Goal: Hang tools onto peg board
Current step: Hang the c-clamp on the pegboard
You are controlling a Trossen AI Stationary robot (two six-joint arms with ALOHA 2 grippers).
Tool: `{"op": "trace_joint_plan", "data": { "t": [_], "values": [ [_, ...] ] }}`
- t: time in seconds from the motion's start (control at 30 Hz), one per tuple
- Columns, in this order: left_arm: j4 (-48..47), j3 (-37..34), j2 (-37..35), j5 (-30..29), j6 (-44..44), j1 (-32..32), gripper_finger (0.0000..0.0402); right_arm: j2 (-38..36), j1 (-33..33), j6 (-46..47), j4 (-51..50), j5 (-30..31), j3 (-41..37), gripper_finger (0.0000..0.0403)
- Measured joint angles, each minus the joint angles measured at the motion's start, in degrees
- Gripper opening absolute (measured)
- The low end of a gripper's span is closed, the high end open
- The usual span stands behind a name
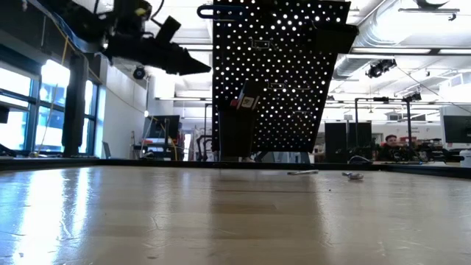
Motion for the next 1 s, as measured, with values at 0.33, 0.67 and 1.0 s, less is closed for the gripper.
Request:
{"op": "trace_joint_plan", "data": {
  "t": [0.33, 0.67, 1.0],
  "values": [
    [10.2, 1.1, 5.8, 7.2, -1.3, 3.7, 0.0246, 0.0, 0.0, 0.4, 0.0, -0.3, 0.0, 0.0071],
    [7.8, 8.8, 13.0, 15.1, -1.6, 5.3, 0.0246, 0.0, 0.0, 0.7, 0.0, -0.4, 0.0, 0.0071],
    [7.6, 11.3, 16.3, 19.0, -1.5, 7.3, 0.0181, 0.0, 0.0, 0.7, -0.2, -0.6, 0.0, 0.0071]
  ]
}}
